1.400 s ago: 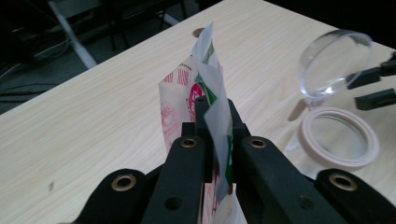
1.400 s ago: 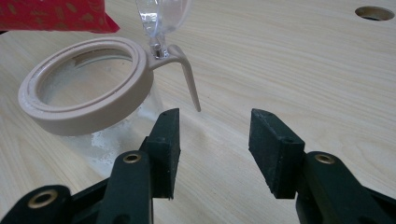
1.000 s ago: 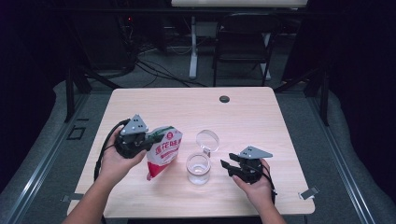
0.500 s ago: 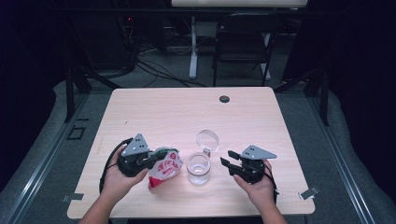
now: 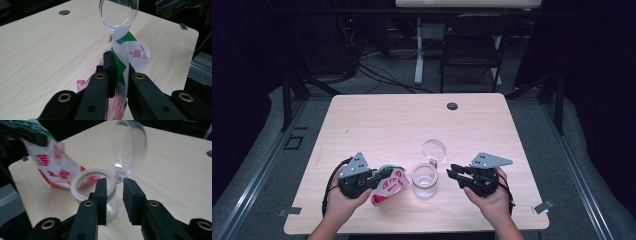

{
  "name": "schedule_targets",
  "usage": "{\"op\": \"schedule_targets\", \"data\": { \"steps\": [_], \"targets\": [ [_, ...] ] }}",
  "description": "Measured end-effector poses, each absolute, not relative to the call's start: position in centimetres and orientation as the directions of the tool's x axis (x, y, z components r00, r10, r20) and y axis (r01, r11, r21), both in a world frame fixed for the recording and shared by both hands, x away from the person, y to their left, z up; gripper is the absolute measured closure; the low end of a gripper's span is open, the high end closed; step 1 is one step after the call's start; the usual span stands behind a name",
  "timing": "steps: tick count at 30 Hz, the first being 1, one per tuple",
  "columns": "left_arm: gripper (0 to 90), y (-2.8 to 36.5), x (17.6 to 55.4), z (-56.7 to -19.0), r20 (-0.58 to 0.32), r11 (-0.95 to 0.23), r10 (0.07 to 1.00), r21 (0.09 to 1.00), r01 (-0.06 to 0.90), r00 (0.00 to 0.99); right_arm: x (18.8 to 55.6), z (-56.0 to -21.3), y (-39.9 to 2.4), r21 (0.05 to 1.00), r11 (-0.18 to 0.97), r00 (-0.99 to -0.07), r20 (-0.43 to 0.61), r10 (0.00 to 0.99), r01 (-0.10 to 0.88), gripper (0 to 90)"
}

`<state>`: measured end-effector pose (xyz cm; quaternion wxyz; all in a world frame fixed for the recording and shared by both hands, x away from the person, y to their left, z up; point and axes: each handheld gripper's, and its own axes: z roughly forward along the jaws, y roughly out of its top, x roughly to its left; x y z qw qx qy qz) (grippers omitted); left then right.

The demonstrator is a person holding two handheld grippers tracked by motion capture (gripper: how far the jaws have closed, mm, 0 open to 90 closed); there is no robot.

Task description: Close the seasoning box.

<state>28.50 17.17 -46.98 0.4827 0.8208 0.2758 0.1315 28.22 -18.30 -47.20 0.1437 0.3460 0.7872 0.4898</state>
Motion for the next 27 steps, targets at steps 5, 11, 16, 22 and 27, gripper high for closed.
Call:
{"op": "schedule_targets", "data": {
  "steps": [5, 11, 16, 22, 27],
  "targets": [
    [88.4, 17.2, 28.5, -47.0, -0.059, -0.379, 0.576, 0.864, 0.331, 0.815, 28.1, -46.2, -16.1, 0.87, 0.312, -0.772, 0.114, 0.626, 0.382, 76.6],
    [88.2, 17.5, 28.6, -47.0, -0.072, -0.362, 0.583, 0.869, 0.338, 0.809, 28.6, -46.3, -13.2, 0.848, 0.376, -0.82, 0.111, 0.561, 0.372, 78.5],
    [88.1, 17.6, 28.6, -47.1, -0.082, -0.355, 0.584, 0.868, 0.346, 0.807, 28.4, -46.7, -11.1, 0.852, 0.378, -0.85, 0.137, 0.508, 0.363, 76.9],
    [87.8, 17.6, 28.3, -47.1, -0.084, -0.349, 0.587, 0.871, 0.345, 0.805, 28.5, -47.3, -9.4, 0.842, 0.41, -0.871, 0.134, 0.472, 0.352, 76.6],
    [87.7, 17.7, 28.2, -47.1, -0.091, -0.345, 0.588, 0.87, 0.352, 0.804, 28.7, -47.7, -8.5, 0.839, 0.422, -0.876, 0.123, 0.467, 0.343, 76.4]
  ]
}}
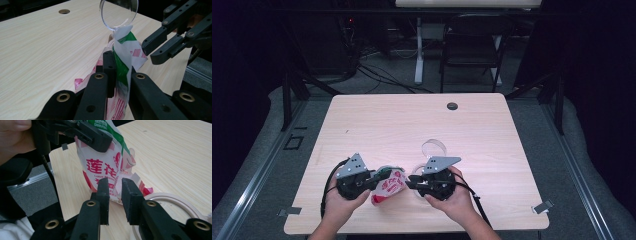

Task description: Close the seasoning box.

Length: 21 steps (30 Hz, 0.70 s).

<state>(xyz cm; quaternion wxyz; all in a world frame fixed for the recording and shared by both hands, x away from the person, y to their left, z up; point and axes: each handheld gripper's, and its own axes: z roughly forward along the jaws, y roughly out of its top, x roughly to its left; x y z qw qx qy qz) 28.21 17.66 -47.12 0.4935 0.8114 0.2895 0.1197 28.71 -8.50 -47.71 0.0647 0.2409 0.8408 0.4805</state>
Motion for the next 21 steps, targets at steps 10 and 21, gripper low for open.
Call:
{"op": "schedule_targets", "data": {
  "steps": [10, 21],
  "targets": [
    [87.2, 17.6, 28.0, -47.2, -0.095, -0.343, 0.586, 0.87, 0.353, 0.804, 29.3, -47.9, -7.4, 0.838, 0.433, -0.88, 0.111, 0.462, 0.332, 76.3],
    [86.4, 17.5, 27.8, -47.2, -0.099, -0.344, 0.58, 0.87, 0.353, 0.809, 29.6, -47.6, -6.2, 0.835, 0.453, -0.889, 0.089, 0.449, 0.313, 79.2]
  ]
}}
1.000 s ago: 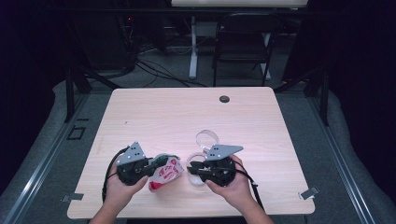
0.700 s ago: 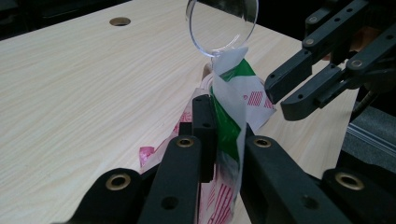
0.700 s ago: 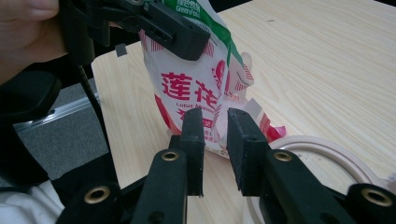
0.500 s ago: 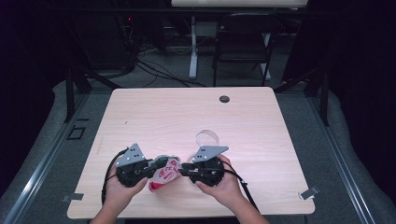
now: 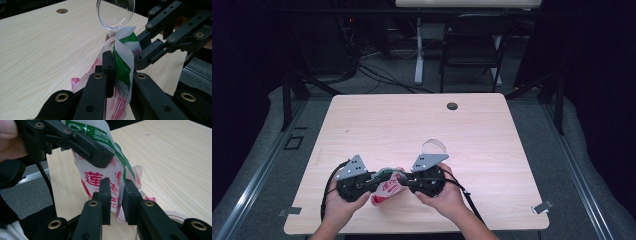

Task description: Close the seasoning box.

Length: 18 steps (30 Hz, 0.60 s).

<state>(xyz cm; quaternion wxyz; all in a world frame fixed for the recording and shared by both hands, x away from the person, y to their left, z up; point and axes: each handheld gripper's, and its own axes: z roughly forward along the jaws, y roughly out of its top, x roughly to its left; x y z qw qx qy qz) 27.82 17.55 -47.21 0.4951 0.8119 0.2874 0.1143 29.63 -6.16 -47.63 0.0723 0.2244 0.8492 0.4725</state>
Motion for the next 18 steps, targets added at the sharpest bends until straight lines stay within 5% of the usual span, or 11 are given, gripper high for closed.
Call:
{"op": "schedule_targets", "data": {
  "steps": [18],
  "targets": [
    [84.1, 17.5, 27.7, -47.4, -0.101, -0.339, 0.581, 0.872, 0.353, 0.808, 30.5, -48.6, -4.8, 0.808, 0.493, -0.891, 0.083, 0.447, 0.323, 87.3]
  ]
}}
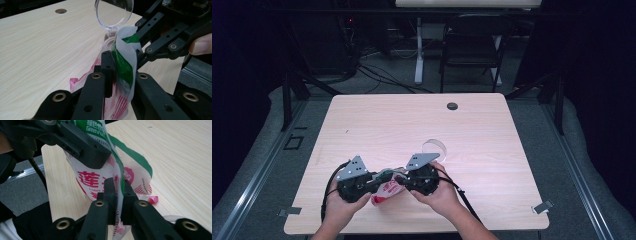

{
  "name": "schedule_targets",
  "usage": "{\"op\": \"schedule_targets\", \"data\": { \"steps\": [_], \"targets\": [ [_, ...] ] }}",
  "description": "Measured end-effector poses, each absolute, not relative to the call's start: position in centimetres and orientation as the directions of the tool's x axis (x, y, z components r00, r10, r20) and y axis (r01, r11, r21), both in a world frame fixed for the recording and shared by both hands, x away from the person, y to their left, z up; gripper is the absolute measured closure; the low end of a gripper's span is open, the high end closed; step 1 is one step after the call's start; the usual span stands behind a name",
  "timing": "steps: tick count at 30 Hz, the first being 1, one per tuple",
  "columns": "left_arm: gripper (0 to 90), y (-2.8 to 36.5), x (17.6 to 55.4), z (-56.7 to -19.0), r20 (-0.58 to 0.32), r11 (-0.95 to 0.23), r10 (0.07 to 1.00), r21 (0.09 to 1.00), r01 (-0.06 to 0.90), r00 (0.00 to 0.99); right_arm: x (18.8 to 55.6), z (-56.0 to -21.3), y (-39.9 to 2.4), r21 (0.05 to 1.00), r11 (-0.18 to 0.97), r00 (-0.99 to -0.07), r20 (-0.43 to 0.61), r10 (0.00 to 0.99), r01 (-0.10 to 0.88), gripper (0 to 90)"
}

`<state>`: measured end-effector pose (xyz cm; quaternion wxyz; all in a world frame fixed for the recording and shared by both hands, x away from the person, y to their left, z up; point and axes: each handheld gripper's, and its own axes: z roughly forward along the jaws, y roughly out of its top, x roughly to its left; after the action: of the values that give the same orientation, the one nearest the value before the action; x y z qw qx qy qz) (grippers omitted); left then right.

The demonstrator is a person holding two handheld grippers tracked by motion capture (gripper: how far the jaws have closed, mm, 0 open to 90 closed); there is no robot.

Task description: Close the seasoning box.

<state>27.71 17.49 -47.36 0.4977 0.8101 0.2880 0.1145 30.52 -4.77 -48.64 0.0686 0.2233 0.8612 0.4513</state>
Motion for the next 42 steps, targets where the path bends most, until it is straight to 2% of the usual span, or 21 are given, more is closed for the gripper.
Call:
{"op": "schedule_targets", "data": {
  "steps": [7, 11, 14, 18, 24, 28, 35, 42],
  "targets": [
    [77.2, 17.8, 27.5, -47.5, -0.086, -0.347, 0.585, 0.872, 0.345, 0.806, 30.5, -48.5, -4.8, 0.806, 0.502, -0.899, 0.083, 0.43, 0.315, 90.0],
    [67.6, 18.0, 27.2, -48.0, -0.087, -0.342, 0.579, 0.877, 0.338, 0.811, 30.5, -48.4, -4.8, 0.8, 0.516, -0.902, 0.071, 0.425, 0.306, 90.0],
    [55.6, 18.3, 27.1, -48.4, -0.067, -0.345, 0.599, 0.878, 0.333, 0.798, 30.5, -48.4, -4.8, 0.803, 0.512, -0.903, 0.073, 0.425, 0.306, 90.0],
    [48.1, 18.7, 26.8, -49.6, -0.04, -0.343, 0.636, 0.88, 0.329, 0.77, 30.4, -48.4, -4.8, 0.802, 0.518, -0.905, 0.064, 0.421, 0.298, 90.0],
    [47.2, 19.1, 26.5, -51.3, -0.053, -0.36, 0.595, 0.874, 0.325, 0.802, 30.5, -48.4, -4.8, 0.804, 0.516, -0.907, 0.068, 0.415, 0.296, 90.0],
    [42.2, 19.2, 26.6, -52.0, -0.044, -0.364, 0.609, 0.871, 0.328, 0.792, 30.5, -48.4, -4.8, 0.803, 0.52, -0.911, 0.064, 0.408, 0.289, 90.0],
    [43.3, 19.1, 26.9, -53.5, -0.078, -0.376, 0.608, 0.848, 0.373, 0.79, 30.4, -48.5, -4.7, 0.807, 0.516, -0.912, 0.066, 0.405, 0.288, 90.0],
    [39.4, 18.7, 27.5, -55.0, -0.081, -0.387, 0.632, 0.828, 0.405, 0.771, 30.4, -48.6, -4.8, 0.807, 0.519, -0.913, 0.059, 0.403, 0.281, 90.0]
  ]
}}
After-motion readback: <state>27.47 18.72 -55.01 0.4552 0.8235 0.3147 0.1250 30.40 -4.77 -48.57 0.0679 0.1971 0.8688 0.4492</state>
